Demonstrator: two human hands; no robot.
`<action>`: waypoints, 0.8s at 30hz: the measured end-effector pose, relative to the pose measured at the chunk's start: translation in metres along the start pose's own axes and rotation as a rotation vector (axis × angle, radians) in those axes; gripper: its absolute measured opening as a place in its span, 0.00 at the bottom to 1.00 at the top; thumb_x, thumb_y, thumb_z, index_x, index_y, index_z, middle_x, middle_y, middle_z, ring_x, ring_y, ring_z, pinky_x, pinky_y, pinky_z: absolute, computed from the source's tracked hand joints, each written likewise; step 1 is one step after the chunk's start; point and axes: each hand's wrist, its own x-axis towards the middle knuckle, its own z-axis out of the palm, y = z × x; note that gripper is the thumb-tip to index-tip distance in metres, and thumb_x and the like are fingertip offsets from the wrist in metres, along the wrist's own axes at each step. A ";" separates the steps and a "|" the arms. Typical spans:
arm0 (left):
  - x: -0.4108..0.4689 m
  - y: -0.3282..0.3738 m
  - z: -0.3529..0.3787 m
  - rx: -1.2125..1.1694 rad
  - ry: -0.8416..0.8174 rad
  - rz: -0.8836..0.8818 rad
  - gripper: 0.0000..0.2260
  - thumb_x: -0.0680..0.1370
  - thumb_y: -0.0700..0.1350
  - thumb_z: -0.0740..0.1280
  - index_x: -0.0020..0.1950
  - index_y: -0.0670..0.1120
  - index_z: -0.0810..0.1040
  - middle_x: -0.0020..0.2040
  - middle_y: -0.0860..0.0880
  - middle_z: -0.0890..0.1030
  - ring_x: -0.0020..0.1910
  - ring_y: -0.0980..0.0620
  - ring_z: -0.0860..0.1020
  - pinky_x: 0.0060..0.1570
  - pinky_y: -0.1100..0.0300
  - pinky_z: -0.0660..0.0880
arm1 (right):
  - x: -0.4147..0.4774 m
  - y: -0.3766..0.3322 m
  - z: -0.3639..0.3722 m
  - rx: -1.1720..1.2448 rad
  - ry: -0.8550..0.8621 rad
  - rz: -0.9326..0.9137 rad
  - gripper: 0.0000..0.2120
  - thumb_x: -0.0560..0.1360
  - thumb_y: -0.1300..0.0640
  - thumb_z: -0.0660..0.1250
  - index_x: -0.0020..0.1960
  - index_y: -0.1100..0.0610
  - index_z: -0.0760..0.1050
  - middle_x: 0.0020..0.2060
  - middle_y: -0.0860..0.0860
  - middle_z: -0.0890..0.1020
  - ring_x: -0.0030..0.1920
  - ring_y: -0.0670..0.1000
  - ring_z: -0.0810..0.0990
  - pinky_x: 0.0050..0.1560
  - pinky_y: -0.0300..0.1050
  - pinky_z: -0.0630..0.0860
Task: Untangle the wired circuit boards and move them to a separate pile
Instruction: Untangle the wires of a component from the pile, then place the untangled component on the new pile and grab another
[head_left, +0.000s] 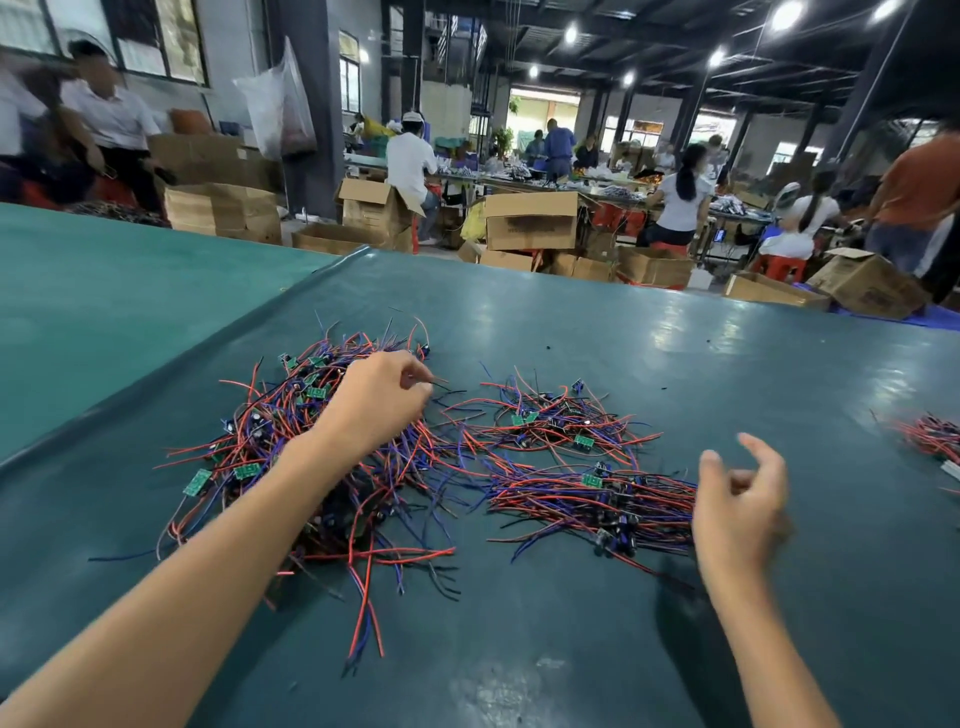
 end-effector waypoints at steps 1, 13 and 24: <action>0.005 -0.008 -0.009 0.206 -0.028 0.036 0.08 0.78 0.43 0.69 0.55 0.44 0.83 0.46 0.46 0.85 0.46 0.47 0.83 0.51 0.56 0.79 | -0.014 -0.004 0.009 0.009 -0.065 -0.091 0.16 0.76 0.54 0.69 0.64 0.49 0.74 0.32 0.45 0.76 0.38 0.49 0.77 0.44 0.43 0.65; -0.003 -0.070 -0.001 0.695 -0.478 0.025 0.17 0.79 0.50 0.68 0.67 0.53 0.75 0.61 0.52 0.80 0.62 0.48 0.77 0.62 0.45 0.72 | -0.075 0.013 0.029 -0.077 -0.310 -0.606 0.12 0.72 0.70 0.73 0.53 0.59 0.82 0.44 0.49 0.84 0.39 0.44 0.79 0.41 0.35 0.73; 0.004 -0.072 0.010 0.487 -0.426 -0.142 0.24 0.77 0.46 0.70 0.72 0.43 0.72 0.61 0.45 0.80 0.56 0.46 0.78 0.57 0.55 0.76 | -0.070 0.015 0.025 -0.059 -0.312 -0.597 0.10 0.72 0.72 0.72 0.50 0.61 0.83 0.43 0.52 0.84 0.41 0.52 0.82 0.43 0.45 0.78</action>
